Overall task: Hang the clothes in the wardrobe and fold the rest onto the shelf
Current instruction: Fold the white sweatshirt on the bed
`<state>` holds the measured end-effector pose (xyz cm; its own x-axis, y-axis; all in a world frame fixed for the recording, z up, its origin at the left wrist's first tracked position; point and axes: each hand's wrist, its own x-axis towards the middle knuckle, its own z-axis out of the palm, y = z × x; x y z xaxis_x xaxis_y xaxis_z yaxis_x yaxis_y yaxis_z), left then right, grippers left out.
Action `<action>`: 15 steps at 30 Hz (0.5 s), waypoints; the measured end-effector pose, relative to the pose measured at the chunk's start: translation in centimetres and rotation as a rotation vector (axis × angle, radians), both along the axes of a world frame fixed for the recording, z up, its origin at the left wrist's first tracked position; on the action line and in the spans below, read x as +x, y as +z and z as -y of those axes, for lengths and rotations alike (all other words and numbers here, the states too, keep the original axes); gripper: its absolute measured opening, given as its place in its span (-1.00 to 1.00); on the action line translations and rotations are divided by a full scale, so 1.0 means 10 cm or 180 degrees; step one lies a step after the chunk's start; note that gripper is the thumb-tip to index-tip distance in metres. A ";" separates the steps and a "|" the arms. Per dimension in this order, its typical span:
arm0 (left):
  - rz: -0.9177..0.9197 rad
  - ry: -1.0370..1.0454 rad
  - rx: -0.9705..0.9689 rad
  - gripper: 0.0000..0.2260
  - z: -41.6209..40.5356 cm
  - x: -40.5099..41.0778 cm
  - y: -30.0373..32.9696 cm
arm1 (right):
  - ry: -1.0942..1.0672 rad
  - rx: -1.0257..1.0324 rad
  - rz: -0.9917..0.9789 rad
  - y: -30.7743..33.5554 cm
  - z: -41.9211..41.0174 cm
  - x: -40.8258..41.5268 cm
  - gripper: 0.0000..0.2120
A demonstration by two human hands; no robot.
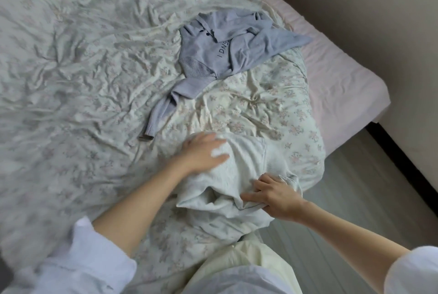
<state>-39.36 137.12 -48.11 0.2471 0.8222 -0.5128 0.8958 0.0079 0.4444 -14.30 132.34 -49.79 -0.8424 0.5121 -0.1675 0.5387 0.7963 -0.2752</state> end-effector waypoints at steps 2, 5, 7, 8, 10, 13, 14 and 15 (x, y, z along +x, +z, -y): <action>-0.0629 -0.0244 -0.0038 -0.37 0.28 0.19 -0.18 | 0.0045 -0.0084 0.0115 -0.10 0.11 0.05 -0.44; -0.0941 -0.0373 -0.0101 -0.16 0.71 0.25 -0.50 | 0.0115 -0.0233 0.0513 -0.28 0.29 0.11 -0.54; -0.1130 -0.0485 -0.0054 -0.04 0.96 0.23 -0.69 | 0.0109 -0.0739 0.0944 -0.40 0.42 0.16 -0.63; -0.1211 -0.0504 -0.0009 0.01 1.03 0.21 -0.75 | 0.0043 -0.0881 0.1173 -0.46 0.47 0.15 -0.63; -0.1326 -0.0529 0.0022 0.08 1.12 0.19 -0.84 | -0.0299 -0.0806 0.1050 -0.49 0.57 0.11 -0.62; -0.1353 -0.0428 0.0192 0.14 1.08 0.20 -0.91 | -0.1067 0.0162 0.0188 -0.54 0.56 0.01 -0.55; -0.1348 -0.0493 0.0324 0.15 1.07 0.22 -0.91 | -0.1318 0.0270 0.0168 -0.55 0.50 -0.04 -0.46; -0.1332 -0.0626 0.0476 0.16 1.08 0.25 -0.93 | -0.1504 0.0139 0.0342 -0.56 0.42 -0.10 -0.36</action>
